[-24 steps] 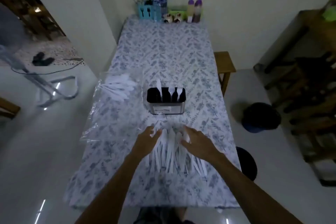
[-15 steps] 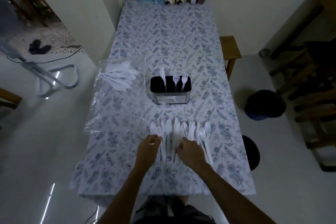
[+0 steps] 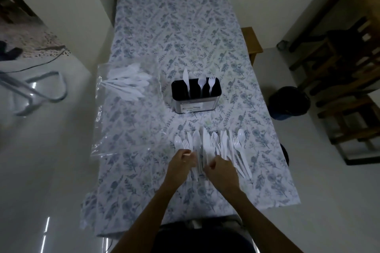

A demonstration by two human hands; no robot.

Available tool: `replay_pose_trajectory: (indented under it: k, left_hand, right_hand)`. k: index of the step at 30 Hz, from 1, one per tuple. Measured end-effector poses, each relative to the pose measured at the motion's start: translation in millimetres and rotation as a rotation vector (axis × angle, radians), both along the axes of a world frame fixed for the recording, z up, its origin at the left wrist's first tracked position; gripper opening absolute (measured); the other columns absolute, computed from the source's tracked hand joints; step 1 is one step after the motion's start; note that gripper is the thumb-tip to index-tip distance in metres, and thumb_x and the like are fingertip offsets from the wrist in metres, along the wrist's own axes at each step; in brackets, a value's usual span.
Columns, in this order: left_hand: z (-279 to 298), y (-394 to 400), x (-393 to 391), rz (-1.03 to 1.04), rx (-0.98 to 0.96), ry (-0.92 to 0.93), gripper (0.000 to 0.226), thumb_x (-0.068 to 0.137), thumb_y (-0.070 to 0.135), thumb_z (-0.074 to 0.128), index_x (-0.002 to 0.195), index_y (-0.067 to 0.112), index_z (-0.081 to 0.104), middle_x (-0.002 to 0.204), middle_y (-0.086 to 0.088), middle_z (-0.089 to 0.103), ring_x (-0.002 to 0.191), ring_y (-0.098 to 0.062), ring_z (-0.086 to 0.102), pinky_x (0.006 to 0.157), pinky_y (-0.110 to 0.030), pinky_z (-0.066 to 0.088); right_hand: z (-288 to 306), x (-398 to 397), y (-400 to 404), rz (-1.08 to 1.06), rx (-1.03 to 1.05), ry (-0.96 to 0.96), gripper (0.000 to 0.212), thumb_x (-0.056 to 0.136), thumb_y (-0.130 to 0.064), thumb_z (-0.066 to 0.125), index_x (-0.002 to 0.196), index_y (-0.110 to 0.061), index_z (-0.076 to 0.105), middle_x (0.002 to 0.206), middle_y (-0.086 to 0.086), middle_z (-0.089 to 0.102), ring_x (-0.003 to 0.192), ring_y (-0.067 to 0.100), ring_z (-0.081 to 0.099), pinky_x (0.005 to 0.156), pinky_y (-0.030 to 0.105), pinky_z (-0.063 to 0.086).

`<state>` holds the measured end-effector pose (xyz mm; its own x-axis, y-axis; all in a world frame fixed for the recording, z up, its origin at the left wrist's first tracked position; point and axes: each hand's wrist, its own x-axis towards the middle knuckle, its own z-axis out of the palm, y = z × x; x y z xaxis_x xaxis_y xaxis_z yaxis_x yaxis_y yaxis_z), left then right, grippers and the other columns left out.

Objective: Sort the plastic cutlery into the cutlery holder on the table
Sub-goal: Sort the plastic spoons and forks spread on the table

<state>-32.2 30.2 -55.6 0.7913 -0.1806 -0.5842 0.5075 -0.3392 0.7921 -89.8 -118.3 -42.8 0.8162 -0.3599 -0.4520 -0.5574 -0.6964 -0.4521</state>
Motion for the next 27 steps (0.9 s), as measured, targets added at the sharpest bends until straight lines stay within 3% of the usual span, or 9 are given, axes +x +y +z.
replay_pose_trajectory:
  k: [4,8,12,17,23,27]
  left_hand:
    - [8,-18,2,0.129,-0.22,0.237,0.021,0.103,0.029,0.06,0.116,0.012,0.065,0.101,-0.007,0.079,0.092,-0.025,0.077,0.077,-0.035,0.063]
    - [-5,-13,2,0.219,-0.158,0.283,0.027,0.108,0.019,0.048,0.112,0.002,0.069,0.097,-0.018,0.075,0.082,-0.032,0.072,0.066,-0.035,0.058]
    - [-6,-1,0,0.281,-0.116,0.304,0.025,0.108,0.022,0.05,0.104,0.005,0.068,0.095,-0.016,0.075,0.072,-0.022,0.07,0.056,-0.028,0.058]
    - [-10,5,1,0.3,-0.189,0.371,0.019,0.103,0.025,0.06,0.106,0.008,0.068,0.098,-0.014,0.075,0.084,-0.026,0.07,0.076,-0.04,0.06]
    - [-11,5,-1,0.293,-0.171,0.3,0.02,0.104,0.022,0.059,0.093,0.005,0.064,0.073,-0.007,0.061,0.055,-0.014,0.054,0.055,-0.031,0.046]
    - [-6,6,-1,0.302,-0.221,0.284,0.028,0.107,0.028,0.052,0.096,0.005,0.063,0.073,-0.006,0.062,0.059,-0.015,0.054,0.057,-0.03,0.046]
  right_hand:
    - [10,-13,11,0.183,0.071,-0.024,0.015,0.09,-0.034,0.065,0.086,-0.021,0.058,0.077,-0.013,0.061,0.071,0.006,0.06,0.061,0.015,0.043]
    - [-4,-10,2,0.073,0.041,-0.038,0.02,0.096,-0.039,0.058,0.082,-0.025,0.055,0.073,-0.009,0.061,0.065,0.004,0.058,0.059,0.02,0.048]
    - [-10,3,0,0.064,-0.127,-0.019,0.017,0.096,-0.033,0.057,0.087,-0.018,0.056,0.076,-0.007,0.057,0.069,0.011,0.055,0.059,0.023,0.041]
    - [-12,12,6,0.034,-0.205,0.02,0.014,0.095,-0.026,0.057,0.093,-0.013,0.061,0.081,0.001,0.066,0.072,0.014,0.056,0.061,0.025,0.045]
    - [-5,2,8,0.045,-0.201,-0.016,0.011,0.093,-0.024,0.053,0.085,-0.017,0.057,0.073,-0.006,0.059,0.065,0.01,0.055,0.057,0.024,0.046]
    - [-8,7,13,0.079,-0.246,-0.067,0.015,0.097,-0.03,0.052,0.092,-0.017,0.058,0.079,-0.003,0.063,0.068,0.012,0.057,0.058,0.023,0.044]
